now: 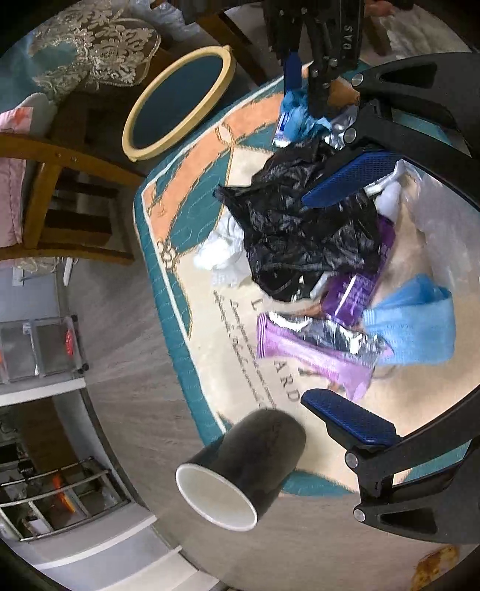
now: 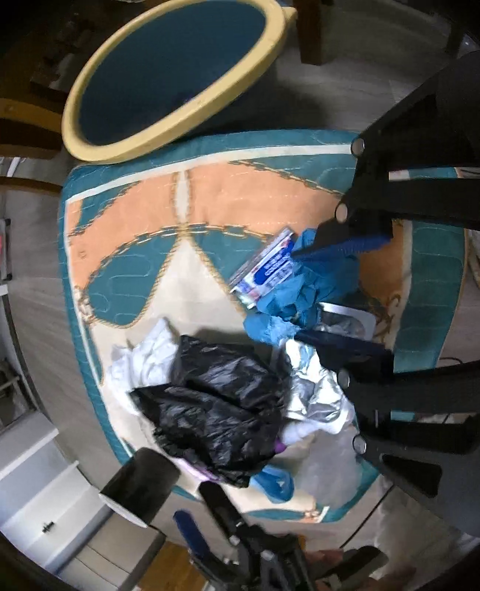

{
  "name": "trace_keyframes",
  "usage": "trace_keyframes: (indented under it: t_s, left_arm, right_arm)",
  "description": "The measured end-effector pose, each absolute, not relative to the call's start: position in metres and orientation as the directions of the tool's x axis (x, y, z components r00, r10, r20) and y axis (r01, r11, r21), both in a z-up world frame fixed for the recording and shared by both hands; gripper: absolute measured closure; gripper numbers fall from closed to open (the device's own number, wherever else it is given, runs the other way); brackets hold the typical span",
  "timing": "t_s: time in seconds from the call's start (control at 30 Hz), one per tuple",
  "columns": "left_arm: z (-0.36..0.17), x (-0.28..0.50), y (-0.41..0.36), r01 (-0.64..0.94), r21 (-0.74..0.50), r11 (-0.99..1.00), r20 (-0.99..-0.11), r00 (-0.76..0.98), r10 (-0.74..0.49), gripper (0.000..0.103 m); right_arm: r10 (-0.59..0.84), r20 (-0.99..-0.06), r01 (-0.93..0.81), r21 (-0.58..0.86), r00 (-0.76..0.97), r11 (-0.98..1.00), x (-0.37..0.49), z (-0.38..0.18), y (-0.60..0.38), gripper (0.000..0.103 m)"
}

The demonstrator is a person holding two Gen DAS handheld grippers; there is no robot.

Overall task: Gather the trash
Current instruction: 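Grasp the black plastic bag with the left tool while the right tool grasps the blue glove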

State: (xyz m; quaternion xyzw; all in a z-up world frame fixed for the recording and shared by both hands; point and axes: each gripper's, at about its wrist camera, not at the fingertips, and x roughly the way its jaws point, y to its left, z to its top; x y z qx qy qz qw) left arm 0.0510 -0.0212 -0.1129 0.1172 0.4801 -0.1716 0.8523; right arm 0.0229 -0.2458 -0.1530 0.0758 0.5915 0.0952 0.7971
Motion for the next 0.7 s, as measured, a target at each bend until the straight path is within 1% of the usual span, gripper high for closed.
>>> trace_keyframes:
  t_s: [0.07,0.13,0.17,0.23,0.27,0.3,0.33,0.37,0.4,0.43,0.5,0.7]
  left_arm:
    - [-0.117,0.052,-0.025,0.421,0.007,0.907,-0.871,0.448,-0.201,0.011]
    - [-0.125,0.053,-0.029,0.437,-0.011,0.899,-0.892,0.403,-0.207,0.028]
    - [-0.128,0.053,-0.031,0.444,-0.014,0.896,-0.898,0.388,-0.206,0.032]
    - [-0.134,0.053,-0.036,0.463,-0.012,0.886,-0.911,0.36,-0.201,0.053]
    - [-0.136,0.052,-0.038,0.47,-0.005,0.883,-0.915,0.355,-0.194,0.06]
    - [-0.138,0.053,-0.04,0.475,-0.001,0.88,-0.917,0.351,-0.191,0.073]
    - [-0.139,0.053,-0.042,0.48,0.001,0.877,-0.92,0.345,-0.188,0.08]
    - [-0.139,0.052,-0.043,0.482,0.008,0.876,-0.92,0.347,-0.182,0.084]
    - [-0.138,0.052,-0.043,0.486,0.007,0.874,-0.92,0.347,-0.185,0.09]
    - [-0.135,0.052,-0.045,0.495,-0.002,0.869,-0.918,0.344,-0.199,0.093]
    - [-0.124,0.05,-0.047,0.506,-0.004,0.863,-0.904,0.368,-0.219,0.094]
    - [-0.088,0.05,-0.047,0.495,0.006,0.869,-0.847,0.465,-0.259,0.094]
  right_arm:
    - [0.251,-0.92,-0.065,0.243,0.302,0.968,0.025,-0.148,-0.247,0.084]
    - [0.254,-0.915,-0.057,0.249,0.313,0.967,0.027,-0.146,-0.249,0.084]
    - [0.25,-0.916,-0.055,0.245,0.315,0.968,0.028,-0.147,-0.25,0.084]
    - [0.249,-0.917,-0.065,0.241,0.31,0.968,0.03,-0.147,-0.248,0.084]
    - [0.249,-0.917,-0.068,0.24,0.31,0.968,0.032,-0.146,-0.25,0.084]
    - [0.248,-0.916,-0.07,0.238,0.315,0.969,0.032,-0.144,-0.25,0.084]
    - [0.251,-0.914,-0.068,0.242,0.319,0.968,0.033,-0.143,-0.251,0.084]
    - [0.253,-0.912,-0.064,0.246,0.323,0.967,0.033,-0.143,-0.252,0.084]
    - [0.255,-0.909,-0.059,0.25,0.328,0.967,0.034,-0.141,-0.254,0.084]
    - [0.256,-0.908,-0.057,0.251,0.333,0.966,0.034,-0.138,-0.256,0.084]
    - [0.257,-0.902,-0.056,0.254,0.347,0.966,0.035,-0.133,-0.258,0.084]
    - [0.253,-0.879,-0.053,0.254,0.404,0.966,0.038,-0.114,-0.267,0.084]
